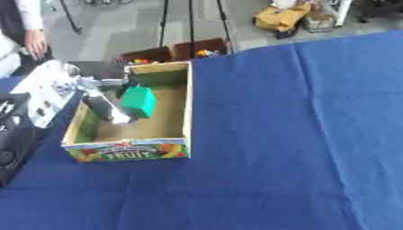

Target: Pick up objects on the table and place them in the box.

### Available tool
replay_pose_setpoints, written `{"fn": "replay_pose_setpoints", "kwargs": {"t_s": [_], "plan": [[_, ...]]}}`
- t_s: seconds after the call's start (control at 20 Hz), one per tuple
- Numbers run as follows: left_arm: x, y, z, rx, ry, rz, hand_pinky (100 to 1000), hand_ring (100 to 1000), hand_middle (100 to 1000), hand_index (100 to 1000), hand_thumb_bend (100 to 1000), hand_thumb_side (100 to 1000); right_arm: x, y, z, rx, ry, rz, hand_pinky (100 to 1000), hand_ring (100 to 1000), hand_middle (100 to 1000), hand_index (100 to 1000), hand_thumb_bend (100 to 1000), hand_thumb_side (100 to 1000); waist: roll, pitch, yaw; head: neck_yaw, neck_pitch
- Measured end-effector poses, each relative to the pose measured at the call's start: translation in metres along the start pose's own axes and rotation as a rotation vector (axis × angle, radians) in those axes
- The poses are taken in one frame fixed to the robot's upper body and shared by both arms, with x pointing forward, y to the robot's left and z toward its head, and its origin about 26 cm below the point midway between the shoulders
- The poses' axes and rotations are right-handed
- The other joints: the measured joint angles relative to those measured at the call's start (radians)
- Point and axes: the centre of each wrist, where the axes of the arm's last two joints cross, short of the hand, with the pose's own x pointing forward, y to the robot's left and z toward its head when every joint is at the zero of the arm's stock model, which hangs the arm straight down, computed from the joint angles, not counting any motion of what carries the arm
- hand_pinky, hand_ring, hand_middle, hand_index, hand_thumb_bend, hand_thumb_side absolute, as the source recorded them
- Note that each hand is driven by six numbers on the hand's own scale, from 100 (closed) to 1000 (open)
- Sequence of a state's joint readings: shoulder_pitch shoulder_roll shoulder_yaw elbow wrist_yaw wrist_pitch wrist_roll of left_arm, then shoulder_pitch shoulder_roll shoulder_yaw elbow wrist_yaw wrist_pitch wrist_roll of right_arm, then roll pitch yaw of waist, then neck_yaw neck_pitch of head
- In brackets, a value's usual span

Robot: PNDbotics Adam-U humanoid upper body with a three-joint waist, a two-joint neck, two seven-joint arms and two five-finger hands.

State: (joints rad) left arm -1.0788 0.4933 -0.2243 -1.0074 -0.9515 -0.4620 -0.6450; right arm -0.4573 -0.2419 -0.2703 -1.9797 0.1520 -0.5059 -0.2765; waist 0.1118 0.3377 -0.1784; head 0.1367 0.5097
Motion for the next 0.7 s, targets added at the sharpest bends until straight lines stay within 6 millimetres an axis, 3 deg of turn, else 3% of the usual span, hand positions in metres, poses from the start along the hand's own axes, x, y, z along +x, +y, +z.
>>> {"fn": "replay_pose_setpoints", "kwargs": {"t_s": [0.25,0.5,0.65,0.7], "plan": [[-0.001,-0.011,-0.007,-0.038,0.013,-0.015,314,536,624,770,100,464,0.000,0.000,0.000,-0.002,0.000,-0.003,704,731,504,709,100,574,0.000,0.007,-0.002,0.002,-0.001],[-0.001,-0.014,-0.010,-0.054,0.020,-0.023,345,577,828,988,100,523,0.000,0.000,0.000,-0.001,0.000,-0.004,705,731,504,709,100,575,0.000,0.009,-0.003,0.002,-0.002],[0.000,-0.014,-0.010,-0.062,0.027,-0.032,403,641,920,1000,117,579,0.000,0.000,0.000,-0.001,0.000,-0.004,705,732,503,709,100,575,0.000,0.009,-0.003,0.002,-0.002],[0.001,-0.014,-0.011,-0.066,0.031,-0.034,461,692,947,1000,192,630,0.000,0.000,0.000,-0.001,0.000,-0.004,705,732,503,709,100,575,0.000,0.009,-0.003,0.002,-0.002]]}}
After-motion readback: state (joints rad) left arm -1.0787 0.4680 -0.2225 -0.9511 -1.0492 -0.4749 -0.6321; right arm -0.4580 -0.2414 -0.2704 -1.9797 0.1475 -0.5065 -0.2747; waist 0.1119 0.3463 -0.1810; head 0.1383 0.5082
